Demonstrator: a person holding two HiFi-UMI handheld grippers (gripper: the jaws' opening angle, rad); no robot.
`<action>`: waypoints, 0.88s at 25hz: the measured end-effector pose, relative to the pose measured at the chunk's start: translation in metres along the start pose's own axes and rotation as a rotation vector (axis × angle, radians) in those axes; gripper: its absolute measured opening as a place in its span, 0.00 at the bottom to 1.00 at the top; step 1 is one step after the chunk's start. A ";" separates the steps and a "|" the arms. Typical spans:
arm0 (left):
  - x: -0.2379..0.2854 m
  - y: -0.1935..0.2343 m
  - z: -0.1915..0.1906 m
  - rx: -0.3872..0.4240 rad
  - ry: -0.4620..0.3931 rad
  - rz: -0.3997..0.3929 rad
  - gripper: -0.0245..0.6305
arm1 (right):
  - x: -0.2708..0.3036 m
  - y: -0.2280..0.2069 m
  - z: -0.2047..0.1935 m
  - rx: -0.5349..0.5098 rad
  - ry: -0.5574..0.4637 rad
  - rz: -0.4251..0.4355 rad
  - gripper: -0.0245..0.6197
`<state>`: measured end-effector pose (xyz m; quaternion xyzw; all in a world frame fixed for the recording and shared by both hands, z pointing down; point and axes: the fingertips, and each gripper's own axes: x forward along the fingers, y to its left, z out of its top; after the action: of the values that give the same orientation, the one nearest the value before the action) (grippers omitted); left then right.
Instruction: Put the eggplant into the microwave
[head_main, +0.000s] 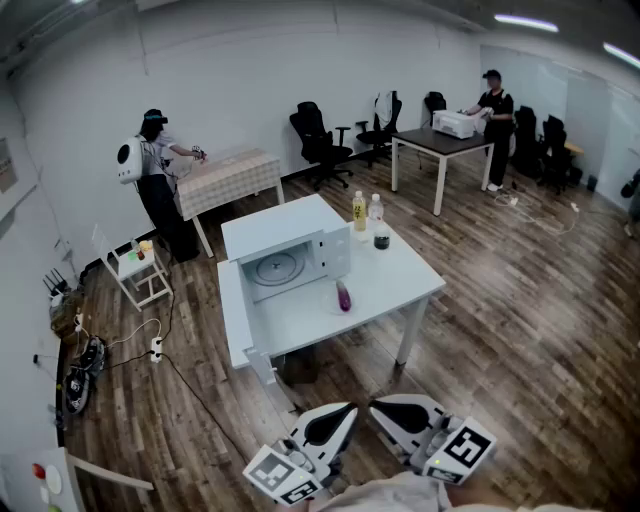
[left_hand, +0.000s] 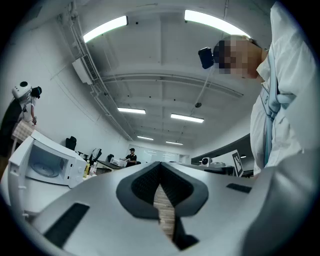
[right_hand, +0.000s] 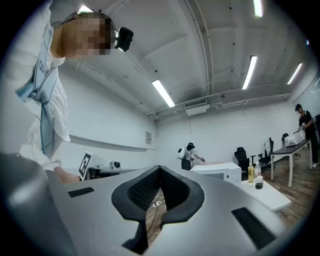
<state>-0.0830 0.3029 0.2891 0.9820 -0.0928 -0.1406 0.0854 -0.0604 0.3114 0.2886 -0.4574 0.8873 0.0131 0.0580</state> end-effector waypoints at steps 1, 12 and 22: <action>-0.001 0.001 0.000 -0.002 0.001 -0.001 0.04 | 0.001 0.000 -0.001 0.001 -0.001 -0.001 0.09; -0.004 0.015 -0.002 -0.022 0.010 0.005 0.04 | 0.015 -0.002 -0.007 0.011 0.006 0.012 0.09; -0.005 0.030 -0.005 -0.029 0.021 0.013 0.04 | 0.028 -0.004 -0.014 0.022 0.014 0.041 0.09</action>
<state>-0.0906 0.2757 0.3008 0.9814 -0.0965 -0.1313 0.1013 -0.0744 0.2848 0.2997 -0.4386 0.8969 0.0013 0.0568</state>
